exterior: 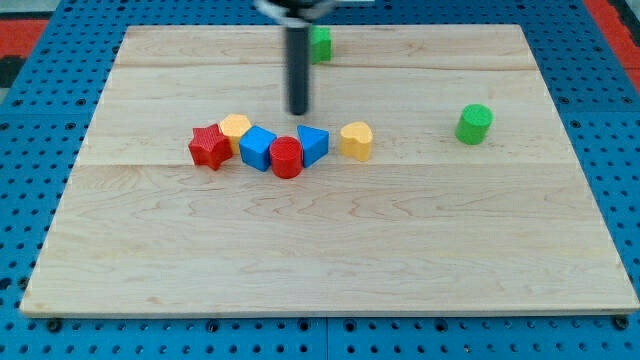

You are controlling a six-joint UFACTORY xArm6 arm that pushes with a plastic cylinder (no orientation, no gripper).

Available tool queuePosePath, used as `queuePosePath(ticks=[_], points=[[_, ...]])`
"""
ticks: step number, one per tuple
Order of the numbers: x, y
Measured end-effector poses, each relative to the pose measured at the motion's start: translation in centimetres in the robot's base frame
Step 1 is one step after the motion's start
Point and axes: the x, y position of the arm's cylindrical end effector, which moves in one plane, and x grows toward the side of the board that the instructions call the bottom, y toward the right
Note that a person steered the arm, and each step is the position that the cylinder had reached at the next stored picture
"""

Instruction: Push the red star into the blue blocks

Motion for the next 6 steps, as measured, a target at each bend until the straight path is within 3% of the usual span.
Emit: queuePosePath(ticks=[1,2,4,5,6], points=[[1.0,-8.0],[5.6,-10.2],[6.7,-9.6],[6.7,-6.4],[5.3,4.0]])
